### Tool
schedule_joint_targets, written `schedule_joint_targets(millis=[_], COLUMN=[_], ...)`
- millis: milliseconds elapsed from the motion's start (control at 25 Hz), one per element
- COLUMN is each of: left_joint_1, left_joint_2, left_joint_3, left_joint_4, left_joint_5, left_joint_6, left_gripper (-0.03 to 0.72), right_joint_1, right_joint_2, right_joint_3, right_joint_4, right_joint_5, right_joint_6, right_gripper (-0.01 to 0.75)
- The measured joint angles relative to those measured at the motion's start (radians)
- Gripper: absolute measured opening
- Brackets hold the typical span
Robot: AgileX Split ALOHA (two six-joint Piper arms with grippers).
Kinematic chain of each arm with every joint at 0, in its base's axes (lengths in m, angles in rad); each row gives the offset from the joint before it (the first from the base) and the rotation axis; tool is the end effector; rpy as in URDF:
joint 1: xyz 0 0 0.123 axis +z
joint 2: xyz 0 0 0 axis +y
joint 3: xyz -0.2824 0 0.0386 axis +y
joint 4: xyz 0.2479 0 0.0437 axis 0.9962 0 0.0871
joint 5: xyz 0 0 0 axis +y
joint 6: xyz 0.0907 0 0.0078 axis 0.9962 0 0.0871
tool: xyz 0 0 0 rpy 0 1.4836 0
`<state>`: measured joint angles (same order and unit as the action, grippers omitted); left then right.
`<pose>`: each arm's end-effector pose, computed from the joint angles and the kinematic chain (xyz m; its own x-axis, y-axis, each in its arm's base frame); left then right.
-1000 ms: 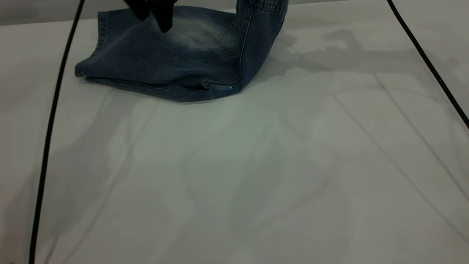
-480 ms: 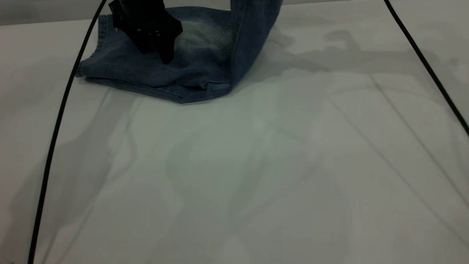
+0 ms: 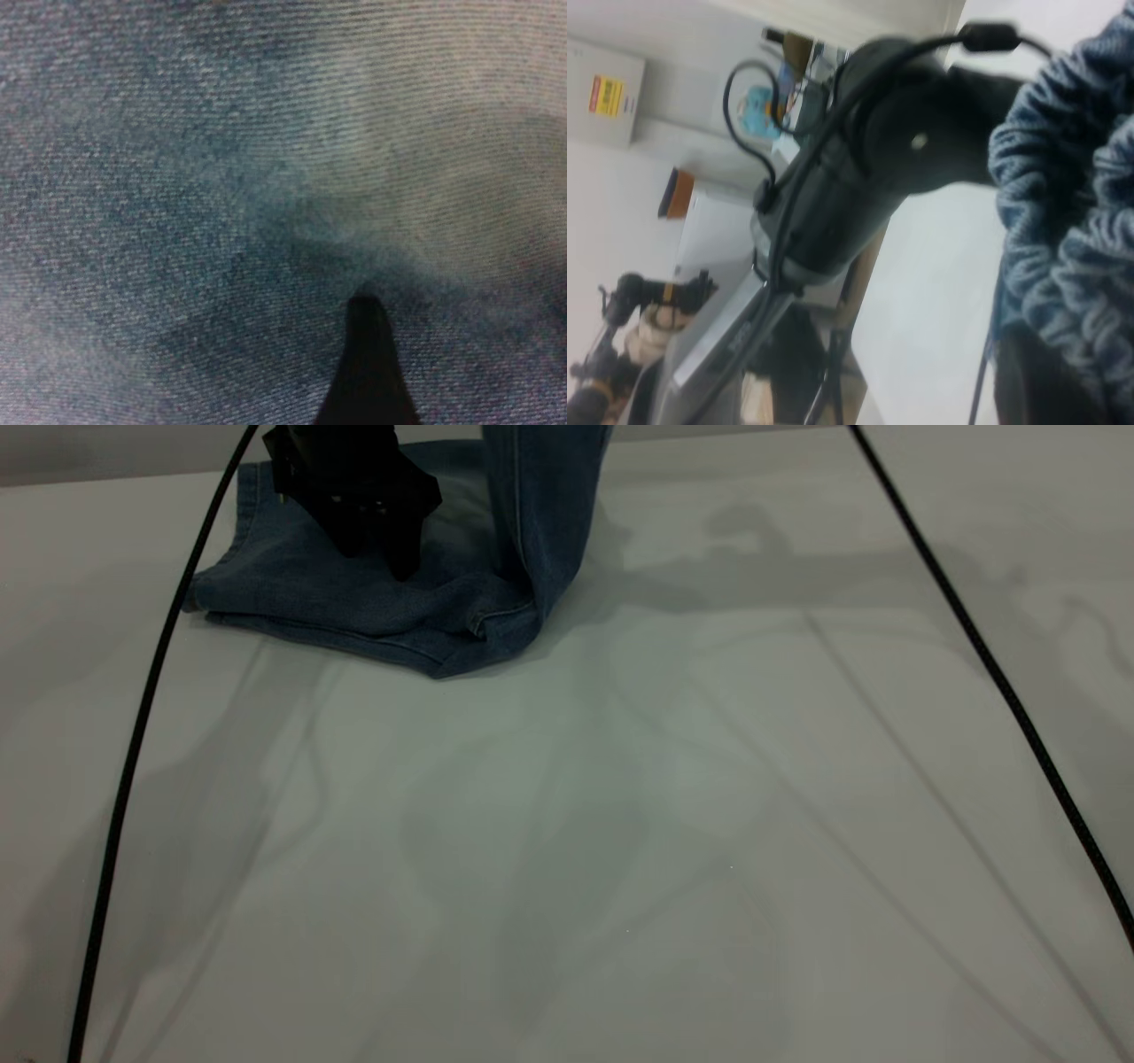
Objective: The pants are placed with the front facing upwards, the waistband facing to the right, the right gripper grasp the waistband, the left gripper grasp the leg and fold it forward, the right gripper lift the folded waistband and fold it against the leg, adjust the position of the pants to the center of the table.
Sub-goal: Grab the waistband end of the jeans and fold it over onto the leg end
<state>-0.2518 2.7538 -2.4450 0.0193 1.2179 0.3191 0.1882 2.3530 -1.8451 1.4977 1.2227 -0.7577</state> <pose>0.5207 -0.1323 0.0701 -0.8306 0.5441 -0.1183 0.5411 0.8389 0.0589 0.4653 0.1756 0.1954 -0.9314 0.0231 -0.3633 -0.3492 0.2255 0.9095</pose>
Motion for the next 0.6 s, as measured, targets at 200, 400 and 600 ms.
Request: schedule_joint_targets(millis=[200,400,600], left_joint_1=[0.000,0.000,0.000], left_joint_2=[-0.018,-0.091,-0.188], left_joint_3=[0.001,0.001,0.001], left_joint_4=[0.012,0.055,0.100], left_joint_5=[0.011,0.010,0.010], left_joint_6=[0.000,0.014,0.015], left_gripper=[0.481,0.481,0.481], right_joint_1=[0.012,0.011,0.011], right_joint_2=[0.000,0.000,0.000], right_joint_3=[0.000,0.000,0.000], right_joint_4=[-0.003,-0.003,-0.003], right_joint_5=[-0.003,-0.005,-0.011], right_joint_6=[-0.002,-0.002,-0.002], right_gripper=[0.044,0.044,0.044])
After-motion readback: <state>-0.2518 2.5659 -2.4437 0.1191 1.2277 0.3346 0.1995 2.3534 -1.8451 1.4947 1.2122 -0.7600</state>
